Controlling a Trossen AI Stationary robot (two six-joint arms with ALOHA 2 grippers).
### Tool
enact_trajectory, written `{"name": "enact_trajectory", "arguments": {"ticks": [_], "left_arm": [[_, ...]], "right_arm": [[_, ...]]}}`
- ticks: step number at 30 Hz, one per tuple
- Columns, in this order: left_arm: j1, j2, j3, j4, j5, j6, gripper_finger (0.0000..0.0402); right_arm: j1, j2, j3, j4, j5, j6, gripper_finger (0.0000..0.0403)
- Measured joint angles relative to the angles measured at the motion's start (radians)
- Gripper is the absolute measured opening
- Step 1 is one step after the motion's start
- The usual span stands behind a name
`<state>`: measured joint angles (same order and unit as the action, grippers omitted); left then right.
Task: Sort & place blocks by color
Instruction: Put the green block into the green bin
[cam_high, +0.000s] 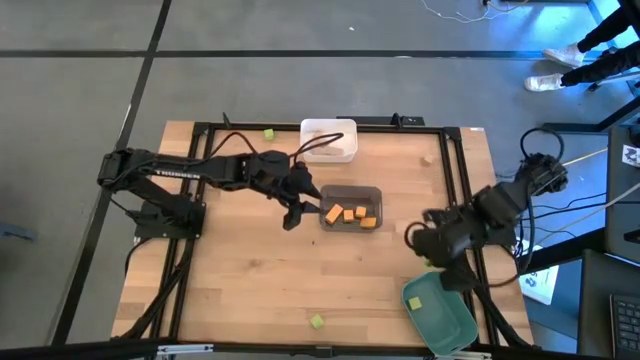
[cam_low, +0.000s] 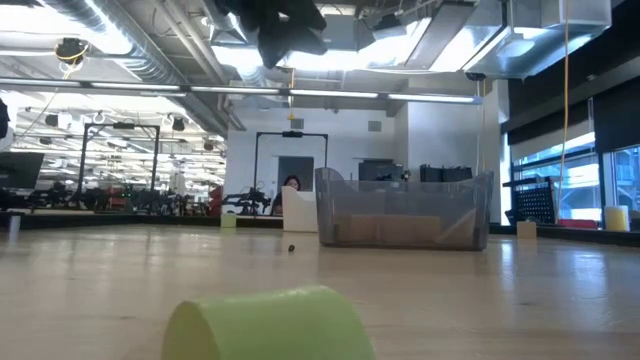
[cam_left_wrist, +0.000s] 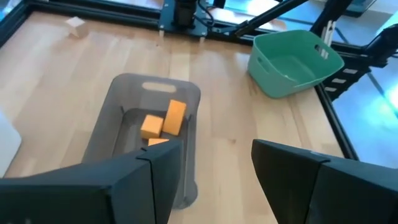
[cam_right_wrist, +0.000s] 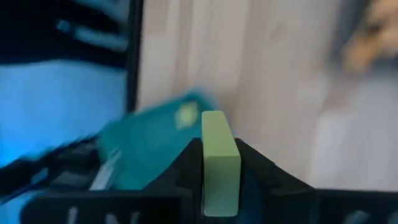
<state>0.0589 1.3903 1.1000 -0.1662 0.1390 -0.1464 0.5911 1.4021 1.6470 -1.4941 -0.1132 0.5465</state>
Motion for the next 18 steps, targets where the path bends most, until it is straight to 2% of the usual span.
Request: {"name": "enact_trajectory", "arguments": {"ticks": [3, 6, 9, 18], "left_arm": [[0.010, 0.000, 0.000, -0.022, 0.000, 0.000, 0.0182], [0.019, 0.000, 0.000, -0.035, 0.000, 0.000, 0.0182], [0.024, 0.000, -0.001, -0.037, 0.000, 0.002, 0.0182], [0.031, -0.007, -0.001, -0.038, 0.001, 0.037, 0.0182]], "right_arm": [[0.061, 0.024, -0.002, -0.077, -0.121, 0.139, 0.0058], [0.116, 0.033, -0.052, -0.052, -0.201, 0.245, 0.0058], [0.162, 0.032, -0.152, 0.049, -0.267, 0.317, 0.0058], [0.206, 0.033, -0.511, 0.461, -0.315, 0.341, 0.0058]]}}
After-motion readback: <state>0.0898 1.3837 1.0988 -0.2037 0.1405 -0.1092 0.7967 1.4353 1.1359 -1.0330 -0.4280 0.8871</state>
